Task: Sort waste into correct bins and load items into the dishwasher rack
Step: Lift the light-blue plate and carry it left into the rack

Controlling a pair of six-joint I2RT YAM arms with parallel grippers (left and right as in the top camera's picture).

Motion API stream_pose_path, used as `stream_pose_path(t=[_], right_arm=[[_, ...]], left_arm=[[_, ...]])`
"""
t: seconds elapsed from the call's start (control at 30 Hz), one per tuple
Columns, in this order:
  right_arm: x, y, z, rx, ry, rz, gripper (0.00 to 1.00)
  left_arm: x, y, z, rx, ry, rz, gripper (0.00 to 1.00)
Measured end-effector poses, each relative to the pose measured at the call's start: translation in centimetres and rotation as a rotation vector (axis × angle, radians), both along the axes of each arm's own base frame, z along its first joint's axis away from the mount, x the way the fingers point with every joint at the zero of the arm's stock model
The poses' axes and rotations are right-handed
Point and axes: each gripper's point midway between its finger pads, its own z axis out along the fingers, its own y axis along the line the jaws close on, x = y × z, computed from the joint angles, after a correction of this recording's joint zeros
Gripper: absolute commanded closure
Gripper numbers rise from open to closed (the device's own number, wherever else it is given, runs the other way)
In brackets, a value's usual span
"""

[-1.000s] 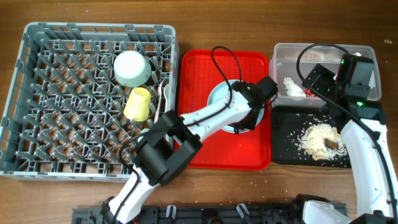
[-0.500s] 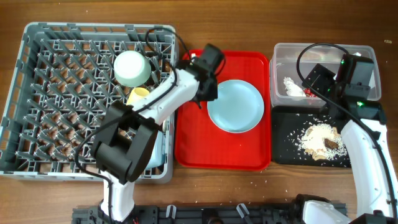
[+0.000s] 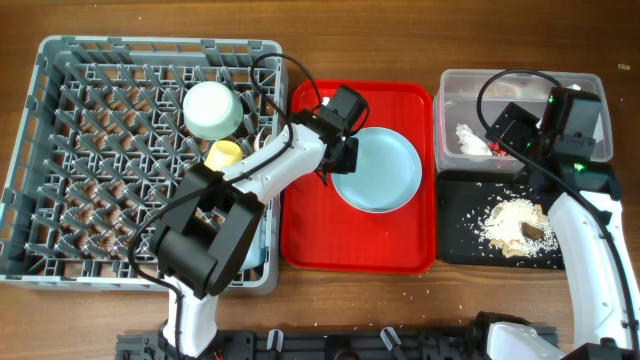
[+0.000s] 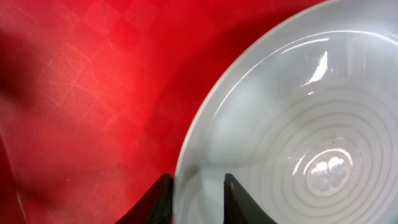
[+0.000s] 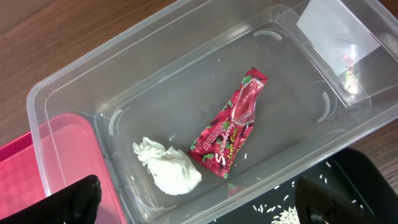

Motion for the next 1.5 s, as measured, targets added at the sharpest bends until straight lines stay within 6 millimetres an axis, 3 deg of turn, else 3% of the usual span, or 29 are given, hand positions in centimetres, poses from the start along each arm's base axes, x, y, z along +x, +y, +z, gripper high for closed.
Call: stream_pose_path(t=[0.17,0.2,0.4,0.47,0.53,0.57,0.6,0.67,0.73,0.8,0.87,0.93,1.03,1.1,1.3,1.5], right_arm=[[0.0,0.0,0.0,0.000,0.000,0.000,0.00],[0.0,0.0,0.0,0.000,0.000,0.000,0.00],[0.0,0.0,0.0,0.000,0.000,0.000,0.00],[0.0,0.0,0.0,0.000,0.000,0.000,0.00],[0.0,0.0,0.0,0.000,0.000,0.000,0.00],[0.0,0.0,0.0,0.000,0.000,0.000,0.00],[0.0,0.0,0.0,0.000,-0.001,0.000,0.00],[0.0,0.0,-0.1,0.001,0.003,0.000,0.00],[0.0,0.0,0.0,0.000,0.002,0.000,0.00],[0.0,0.0,0.0,0.000,0.000,0.000,0.00],[0.0,0.0,0.0,0.000,0.001,0.000,0.00],[0.0,0.0,0.0,0.000,0.000,0.000,0.00],[0.0,0.0,0.0,0.000,0.000,0.000,0.00],[0.0,0.0,0.0,0.000,0.000,0.000,0.00],[0.0,0.0,0.0,0.000,0.000,0.000,0.00],[0.0,0.0,0.0,0.000,0.000,0.000,0.00]], left_arm=[[-0.2,0.0,-0.7,0.009,0.012,-0.002,0.79],[-0.3,0.0,-1.1,0.013,0.018,-0.004,0.96],[0.7,0.1,-0.7,0.038,-0.026,0.004,0.96],[0.8,1.7,0.8,0.099,-0.029,0.026,0.96],[0.9,2.9,4.5,0.122,-0.066,0.043,0.96],[1.3,3.4,7.6,0.114,-0.124,0.045,0.96],[1.7,4.3,16.6,0.030,-0.302,0.077,0.96],[-0.6,7.0,25.2,-0.021,-0.465,0.102,0.96],[-4.1,11.3,31.2,0.000,-0.600,0.140,0.96],[-7.0,16.8,34.5,0.123,-0.702,0.224,0.96],[-8.0,20.0,34.5,0.257,-0.707,0.278,0.96],[-7.7,23.4,34.6,0.435,-0.718,0.360,0.96],[-6.9,25.6,34.0,0.640,-0.691,0.385,0.96],[-6.4,27.2,33.0,0.869,-0.622,0.357,0.96],[-3.2,27.4,32.4,1.282,-0.570,0.261,0.96],[-0.7,26.2,30.8,1.454,-0.479,0.104,0.96]])
